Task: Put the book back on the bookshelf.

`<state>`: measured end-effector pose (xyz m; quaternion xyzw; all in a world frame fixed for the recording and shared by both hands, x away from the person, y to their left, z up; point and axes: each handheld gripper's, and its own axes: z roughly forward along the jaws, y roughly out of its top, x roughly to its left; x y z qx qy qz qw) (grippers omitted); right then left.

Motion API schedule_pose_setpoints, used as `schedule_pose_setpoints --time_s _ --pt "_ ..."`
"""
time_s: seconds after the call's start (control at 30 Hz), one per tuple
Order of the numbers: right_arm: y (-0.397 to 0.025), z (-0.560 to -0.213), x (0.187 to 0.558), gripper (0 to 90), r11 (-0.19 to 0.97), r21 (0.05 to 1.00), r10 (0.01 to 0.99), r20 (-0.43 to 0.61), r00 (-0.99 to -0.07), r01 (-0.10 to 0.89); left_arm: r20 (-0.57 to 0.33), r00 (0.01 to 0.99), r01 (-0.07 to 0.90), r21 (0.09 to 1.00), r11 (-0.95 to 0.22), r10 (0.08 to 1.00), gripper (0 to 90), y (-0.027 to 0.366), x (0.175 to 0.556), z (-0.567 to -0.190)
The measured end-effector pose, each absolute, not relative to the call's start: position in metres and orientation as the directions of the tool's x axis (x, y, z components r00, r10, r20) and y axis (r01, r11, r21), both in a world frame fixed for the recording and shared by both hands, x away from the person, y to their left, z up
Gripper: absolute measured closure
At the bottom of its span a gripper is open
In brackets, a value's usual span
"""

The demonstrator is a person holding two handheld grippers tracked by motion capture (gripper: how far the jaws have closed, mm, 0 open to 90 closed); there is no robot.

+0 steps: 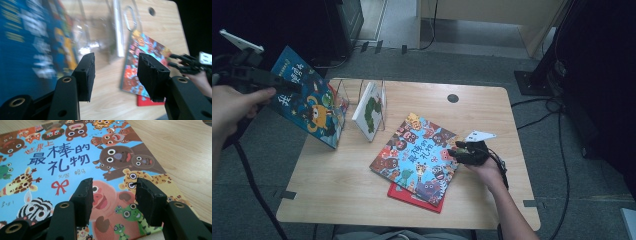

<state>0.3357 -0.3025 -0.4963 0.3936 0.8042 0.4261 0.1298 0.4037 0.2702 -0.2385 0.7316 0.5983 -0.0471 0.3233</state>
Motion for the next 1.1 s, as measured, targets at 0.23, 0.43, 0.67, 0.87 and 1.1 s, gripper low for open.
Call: schedule_pose_setpoints --time_s 0.23,0.43,0.67,0.87,1.1 --pt "-0.296 -0.499 0.339 48.8 0.357 0.782 0.733 0.105 -0.672 0.511 -0.459 0.353 0.898 0.41 -0.158 0.816 48.8 0.234 0.393 -0.272" --pt "-0.296 -0.501 0.339 49.1 0.365 0.775 0.733 0.102 -0.673 0.515 -0.466 0.392 0.894 0.395 -0.21 0.793 48.3 0.208 0.391 -0.305" --pt "-0.301 -0.501 0.337 49.8 0.356 0.773 0.743 0.106 -0.661 0.525 -0.454 0.462 0.873 0.384 -0.3 0.762 46.7 0.178 0.387 -0.34" --pt "-0.3 -0.502 0.335 50.8 0.354 0.771 0.741 0.113 -0.662 0.528 -0.456 0.485 0.866 0.369 -0.337 0.746 46.7 0.157 0.385 -0.366" --pt "-0.301 -0.502 0.33 51.6 0.359 0.775 0.742 0.101 -0.662 0.52 -0.465 0.486 0.869 0.343 -0.356 0.74 46.8 0.136 0.387 -0.402"
